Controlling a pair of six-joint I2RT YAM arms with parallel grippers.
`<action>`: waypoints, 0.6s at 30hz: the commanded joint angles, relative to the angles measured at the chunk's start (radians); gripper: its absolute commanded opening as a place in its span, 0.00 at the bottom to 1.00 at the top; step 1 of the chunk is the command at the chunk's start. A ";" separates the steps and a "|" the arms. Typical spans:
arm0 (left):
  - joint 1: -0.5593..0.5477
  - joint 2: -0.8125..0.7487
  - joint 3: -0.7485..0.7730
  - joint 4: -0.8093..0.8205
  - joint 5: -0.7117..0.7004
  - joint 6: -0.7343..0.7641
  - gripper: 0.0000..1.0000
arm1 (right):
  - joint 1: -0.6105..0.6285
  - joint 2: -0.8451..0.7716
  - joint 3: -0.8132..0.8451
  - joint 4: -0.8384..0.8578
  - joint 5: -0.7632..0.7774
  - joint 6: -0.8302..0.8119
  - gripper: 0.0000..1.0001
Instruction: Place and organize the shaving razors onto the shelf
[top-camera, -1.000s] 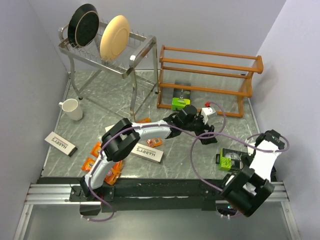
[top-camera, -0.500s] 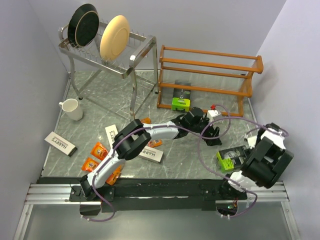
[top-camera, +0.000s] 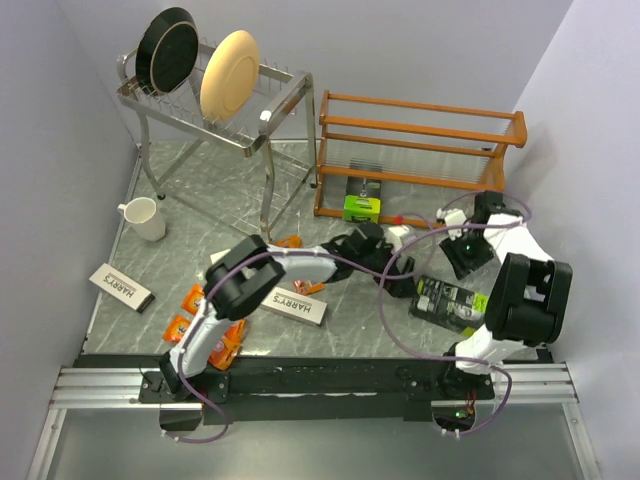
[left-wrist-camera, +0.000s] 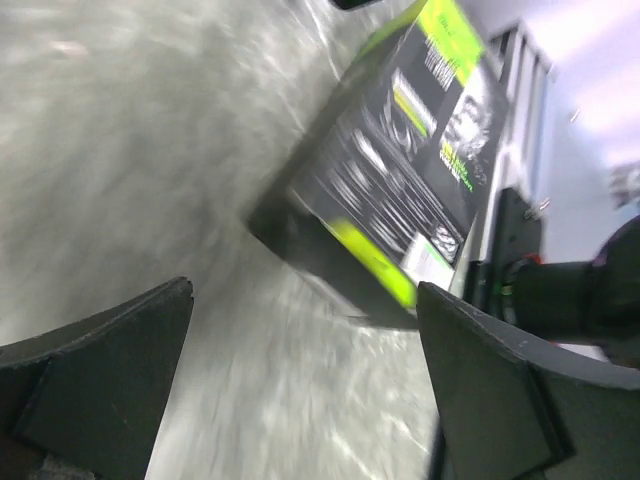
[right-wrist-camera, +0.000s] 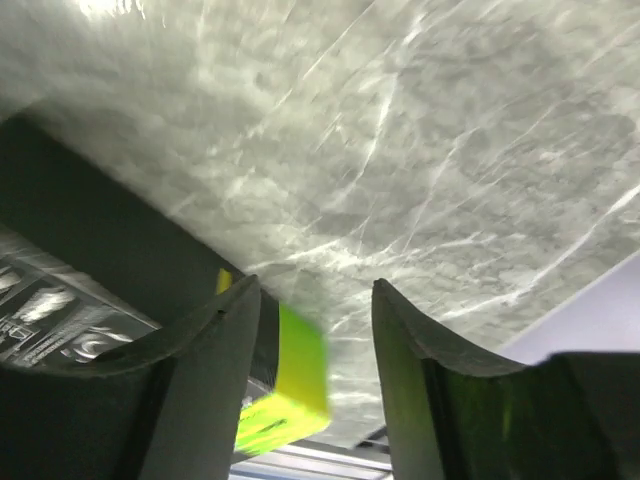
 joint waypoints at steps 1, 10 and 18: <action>0.062 -0.163 -0.111 0.064 0.005 -0.146 0.99 | -0.098 0.000 0.145 -0.159 -0.167 0.078 0.62; 0.064 -0.289 -0.246 0.064 0.023 -0.099 0.99 | -0.178 -0.350 -0.063 -0.359 -0.275 -0.650 1.00; 0.056 -0.257 -0.223 0.078 0.045 -0.063 1.00 | -0.211 -0.505 -0.278 -0.348 -0.107 -1.159 1.00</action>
